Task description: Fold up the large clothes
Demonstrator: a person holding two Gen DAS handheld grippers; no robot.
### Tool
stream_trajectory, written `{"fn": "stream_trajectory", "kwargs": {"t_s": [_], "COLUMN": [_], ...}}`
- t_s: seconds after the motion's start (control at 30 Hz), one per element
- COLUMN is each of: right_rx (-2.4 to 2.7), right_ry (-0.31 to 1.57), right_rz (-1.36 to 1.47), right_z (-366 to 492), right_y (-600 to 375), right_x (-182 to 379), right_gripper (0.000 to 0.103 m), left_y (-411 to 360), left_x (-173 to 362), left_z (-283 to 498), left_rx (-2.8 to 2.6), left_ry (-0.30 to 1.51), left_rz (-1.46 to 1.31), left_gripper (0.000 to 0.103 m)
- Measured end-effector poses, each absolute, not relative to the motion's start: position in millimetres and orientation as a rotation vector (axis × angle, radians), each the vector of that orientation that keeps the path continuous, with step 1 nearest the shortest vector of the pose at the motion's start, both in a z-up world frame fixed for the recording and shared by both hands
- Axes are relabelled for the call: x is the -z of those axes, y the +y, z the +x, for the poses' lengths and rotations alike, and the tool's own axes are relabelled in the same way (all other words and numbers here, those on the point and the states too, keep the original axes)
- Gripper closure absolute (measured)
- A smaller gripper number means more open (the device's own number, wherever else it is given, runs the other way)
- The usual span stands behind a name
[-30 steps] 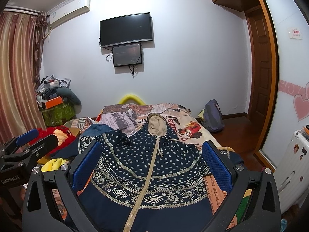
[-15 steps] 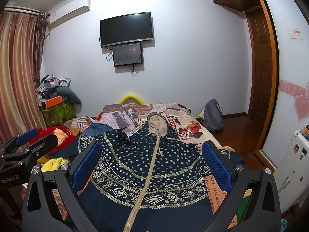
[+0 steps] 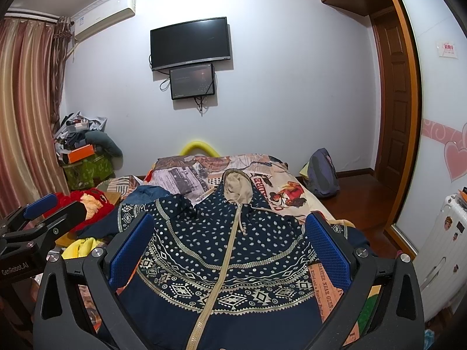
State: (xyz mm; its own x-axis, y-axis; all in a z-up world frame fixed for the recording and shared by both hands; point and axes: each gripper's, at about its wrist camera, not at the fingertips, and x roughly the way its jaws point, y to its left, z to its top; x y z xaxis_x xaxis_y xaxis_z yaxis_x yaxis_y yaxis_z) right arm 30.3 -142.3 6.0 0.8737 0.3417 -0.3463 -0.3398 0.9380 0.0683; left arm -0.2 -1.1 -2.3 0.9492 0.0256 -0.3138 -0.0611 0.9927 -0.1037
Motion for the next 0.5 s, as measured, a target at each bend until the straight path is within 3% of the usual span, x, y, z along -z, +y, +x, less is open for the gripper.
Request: {"fn": "stream_trajectory", "kwargs": {"t_s": [0.5], "right_rx": [-0.35], "right_ry": [0.376], "right_rz": [-0.017], "right_z": [42], "right_y": [-137], "right_x": [0], "right_gripper": [0.0], "left_y": [16], "left_x": [6], "left_z": [21], "left_rx": [-0.103], "left_ry": [0.319], "left_rz": [-0.07], "left_gripper": [0.0]}}
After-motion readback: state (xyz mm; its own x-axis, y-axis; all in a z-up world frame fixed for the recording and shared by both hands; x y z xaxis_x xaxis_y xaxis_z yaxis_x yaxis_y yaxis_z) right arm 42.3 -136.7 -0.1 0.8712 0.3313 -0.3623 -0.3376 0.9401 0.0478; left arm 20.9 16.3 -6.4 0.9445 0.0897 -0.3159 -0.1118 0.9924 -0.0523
